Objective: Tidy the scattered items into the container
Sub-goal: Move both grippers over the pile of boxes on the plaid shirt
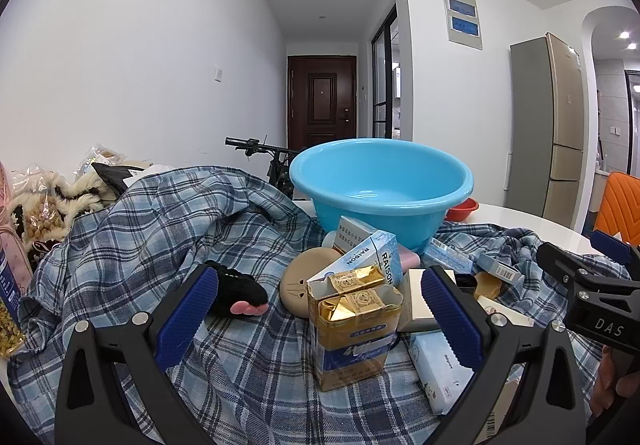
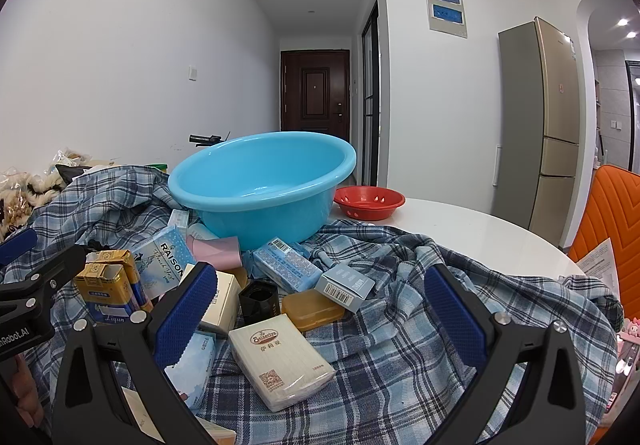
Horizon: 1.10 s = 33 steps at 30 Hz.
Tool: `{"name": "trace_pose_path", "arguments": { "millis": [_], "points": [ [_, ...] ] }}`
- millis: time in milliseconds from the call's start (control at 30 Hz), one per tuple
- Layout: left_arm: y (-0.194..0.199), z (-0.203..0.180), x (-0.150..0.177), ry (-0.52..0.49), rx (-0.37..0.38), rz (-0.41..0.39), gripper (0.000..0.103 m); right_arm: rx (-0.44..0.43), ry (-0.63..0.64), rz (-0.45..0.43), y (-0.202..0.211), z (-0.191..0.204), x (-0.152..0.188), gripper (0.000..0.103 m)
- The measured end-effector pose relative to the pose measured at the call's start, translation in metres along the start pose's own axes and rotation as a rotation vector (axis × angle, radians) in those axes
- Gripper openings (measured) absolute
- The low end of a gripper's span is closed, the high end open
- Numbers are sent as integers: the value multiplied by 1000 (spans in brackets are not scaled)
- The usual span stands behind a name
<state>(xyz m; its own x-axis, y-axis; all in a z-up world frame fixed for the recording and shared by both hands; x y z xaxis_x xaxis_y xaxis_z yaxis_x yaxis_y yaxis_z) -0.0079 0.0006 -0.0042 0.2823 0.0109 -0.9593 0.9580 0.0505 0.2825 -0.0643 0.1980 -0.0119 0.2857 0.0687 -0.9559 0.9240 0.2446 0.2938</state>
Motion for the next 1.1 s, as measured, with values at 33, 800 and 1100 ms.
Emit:
{"name": "trace_pose_path", "arguments": {
  "millis": [33, 800, 1100],
  "points": [
    [0, 0, 0, 1, 0, -1, 103, 0, 0, 0, 0, 0, 0, 103],
    [2, -2, -2, 0, -33, -25, 103, 8, 0, 3, 2, 1, 3, 103],
    [-4, 2, 1, 25, -90, 10, 103, -23, 1, -1, 3, 1, 2, 103]
  ]
}}
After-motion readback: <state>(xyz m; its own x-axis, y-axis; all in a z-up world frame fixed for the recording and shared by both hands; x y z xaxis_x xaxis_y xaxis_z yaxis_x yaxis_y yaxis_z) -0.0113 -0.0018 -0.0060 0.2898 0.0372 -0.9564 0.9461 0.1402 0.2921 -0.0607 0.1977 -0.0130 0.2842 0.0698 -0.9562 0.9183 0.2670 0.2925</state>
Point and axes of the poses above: each gripper's, at about its wrist camera, not at the fingertips, and y roughly against the way its jaws point, z to its left, x to its underside, the point moved 1 cm from there along -y, roughly the way its jaws point, and after that the axes turned 3 degrees about -x, right-handed, at the moved point
